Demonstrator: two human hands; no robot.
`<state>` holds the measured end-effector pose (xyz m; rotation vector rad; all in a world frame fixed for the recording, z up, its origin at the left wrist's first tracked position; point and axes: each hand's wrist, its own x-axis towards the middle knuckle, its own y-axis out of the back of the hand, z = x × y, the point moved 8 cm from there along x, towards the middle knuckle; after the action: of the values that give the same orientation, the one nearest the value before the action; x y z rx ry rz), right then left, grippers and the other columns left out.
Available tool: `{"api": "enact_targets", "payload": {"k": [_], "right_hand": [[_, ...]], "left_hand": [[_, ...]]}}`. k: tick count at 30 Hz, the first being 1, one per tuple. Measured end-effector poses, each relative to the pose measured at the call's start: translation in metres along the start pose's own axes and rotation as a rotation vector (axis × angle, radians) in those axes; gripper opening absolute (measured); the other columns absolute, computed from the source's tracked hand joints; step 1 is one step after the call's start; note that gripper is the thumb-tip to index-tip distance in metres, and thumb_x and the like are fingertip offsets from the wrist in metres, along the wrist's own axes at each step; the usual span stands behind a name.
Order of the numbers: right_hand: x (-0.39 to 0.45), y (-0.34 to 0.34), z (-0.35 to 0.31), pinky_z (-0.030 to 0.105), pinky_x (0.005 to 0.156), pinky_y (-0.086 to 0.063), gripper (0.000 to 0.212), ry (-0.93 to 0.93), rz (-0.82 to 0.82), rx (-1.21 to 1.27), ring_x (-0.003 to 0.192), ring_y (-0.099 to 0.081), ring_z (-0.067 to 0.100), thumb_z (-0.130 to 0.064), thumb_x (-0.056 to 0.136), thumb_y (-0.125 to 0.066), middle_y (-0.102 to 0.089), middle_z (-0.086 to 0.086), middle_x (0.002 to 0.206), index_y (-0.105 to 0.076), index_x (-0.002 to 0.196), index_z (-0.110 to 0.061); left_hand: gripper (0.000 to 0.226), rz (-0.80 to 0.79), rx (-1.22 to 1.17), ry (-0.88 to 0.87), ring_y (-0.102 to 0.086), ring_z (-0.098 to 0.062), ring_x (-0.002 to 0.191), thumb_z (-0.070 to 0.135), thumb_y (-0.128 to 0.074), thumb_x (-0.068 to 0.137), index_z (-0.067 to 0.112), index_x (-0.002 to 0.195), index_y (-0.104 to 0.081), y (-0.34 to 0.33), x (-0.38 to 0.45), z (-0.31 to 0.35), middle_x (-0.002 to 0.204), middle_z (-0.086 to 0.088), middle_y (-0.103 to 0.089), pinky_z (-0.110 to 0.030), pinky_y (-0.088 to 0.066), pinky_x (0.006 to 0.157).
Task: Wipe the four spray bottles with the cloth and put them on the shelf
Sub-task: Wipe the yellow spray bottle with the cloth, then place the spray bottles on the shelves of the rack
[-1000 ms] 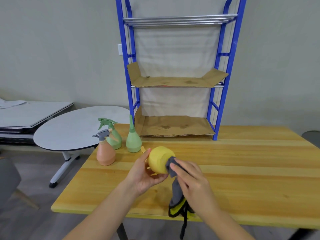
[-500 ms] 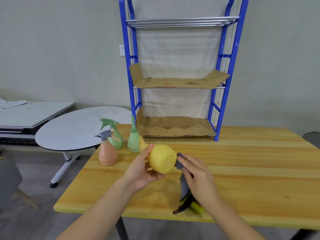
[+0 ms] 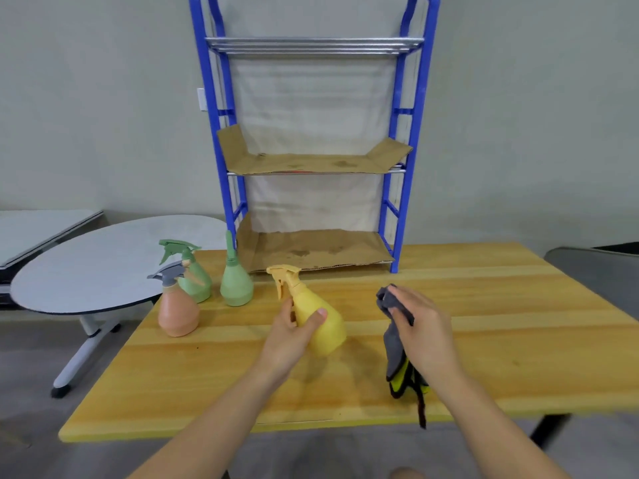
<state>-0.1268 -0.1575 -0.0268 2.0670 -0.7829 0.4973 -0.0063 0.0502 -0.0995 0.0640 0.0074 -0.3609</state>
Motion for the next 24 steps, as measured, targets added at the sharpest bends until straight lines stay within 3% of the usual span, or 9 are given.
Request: {"api": "enact_targets", "payload": {"k": [4,6,8,10,12,14,17,20,24], "right_hand": [[-0.019,0.048,0.033,0.018,0.088,-0.041,0.031,-0.080,-0.007,-0.149,0.107,-0.061,0.021,0.006,0.088,-0.062,-0.068,0.006,0.116,-0.069,0.116,-0.005],[-0.031,0.067,0.048,0.029,0.074,-0.049,0.019,-0.128,-0.075,-0.227,0.091,-0.062,0.023,0.004,0.090,-0.059,-0.068,0.008,0.098,-0.070,0.102,-0.007],[-0.039,0.074,0.065,0.025,0.057,-0.040,0.025,-0.153,-0.138,-0.323,0.070,-0.056,0.014,0.003,0.091,-0.055,-0.058,0.001,0.075,-0.059,0.078,-0.019],[-0.037,0.070,0.081,0.021,0.053,-0.034,0.032,-0.168,-0.131,-0.375,0.060,-0.046,0.005,0.004,0.089,-0.054,-0.046,-0.008,0.067,-0.046,0.071,-0.022],[-0.029,0.054,0.094,0.029,0.057,-0.042,0.025,-0.185,-0.106,-0.388,0.068,-0.055,0.014,0.005,0.088,-0.057,-0.056,-0.003,0.075,-0.059,0.080,-0.019],[-0.022,0.022,0.106,0.039,0.076,-0.053,0.022,-0.238,-0.160,-0.332,0.094,-0.063,0.030,0.001,0.089,-0.060,-0.066,0.009,0.100,-0.069,0.106,-0.011],[-0.019,-0.022,0.108,0.039,0.100,-0.047,0.034,-0.302,-0.282,-0.257,0.117,-0.057,0.034,-0.014,0.093,-0.063,-0.061,0.015,0.126,-0.063,0.126,-0.006],[-0.013,-0.032,0.081,0.040,0.086,-0.052,0.023,-0.211,-0.223,-0.164,0.099,-0.064,0.030,-0.021,0.091,-0.066,-0.070,0.012,0.107,-0.073,0.108,-0.006],[-0.005,-0.036,0.024,0.036,0.076,-0.051,0.031,-0.161,-0.263,0.005,0.085,-0.065,0.023,-0.037,0.097,-0.055,-0.072,0.004,0.085,-0.073,0.090,-0.012]], "left_hand": [[0.063,-0.099,0.155,-0.072,-0.056,0.005,0.100,0.040,-0.075,0.088,0.032,0.140,-0.040,-0.055,0.001,-0.003,0.118,0.018,-0.059,-0.017,-0.048,0.077],[0.064,-0.137,0.205,-0.098,-0.055,0.006,0.099,0.035,-0.077,0.088,0.032,0.140,-0.040,-0.078,0.000,-0.006,0.121,0.014,-0.058,-0.012,-0.044,0.075],[0.066,-0.168,0.240,-0.129,-0.058,0.001,0.104,0.033,-0.079,0.086,0.032,0.139,-0.041,-0.095,-0.003,-0.012,0.127,0.010,-0.060,-0.016,-0.046,0.081],[0.068,-0.184,0.280,-0.145,-0.058,-0.005,0.110,0.032,-0.080,0.085,0.034,0.141,-0.040,-0.102,-0.006,-0.018,0.127,0.013,-0.059,-0.021,-0.044,0.087],[0.072,-0.167,0.318,-0.156,-0.056,-0.008,0.116,0.033,-0.080,0.084,0.032,0.144,-0.040,-0.099,-0.008,-0.023,0.127,0.016,-0.056,-0.024,-0.044,0.092],[0.079,-0.135,0.370,-0.159,-0.054,-0.010,0.123,0.037,-0.080,0.084,0.028,0.150,-0.038,-0.089,-0.007,-0.027,0.133,0.014,-0.054,-0.028,-0.044,0.099],[0.084,-0.073,0.441,-0.145,-0.050,-0.007,0.122,0.041,-0.080,0.081,0.025,0.151,-0.037,-0.069,-0.003,-0.034,0.134,0.017,-0.050,-0.029,-0.042,0.105],[0.086,-0.027,0.462,-0.146,-0.056,-0.012,0.123,0.054,-0.078,0.072,0.028,0.145,-0.043,-0.052,0.000,-0.038,0.134,0.012,-0.059,-0.039,-0.046,0.107],[0.073,0.015,0.470,-0.171,-0.058,-0.012,0.112,0.039,-0.081,0.080,0.028,0.142,-0.045,-0.037,-0.006,-0.029,0.124,0.011,-0.061,-0.034,-0.048,0.099]]}}
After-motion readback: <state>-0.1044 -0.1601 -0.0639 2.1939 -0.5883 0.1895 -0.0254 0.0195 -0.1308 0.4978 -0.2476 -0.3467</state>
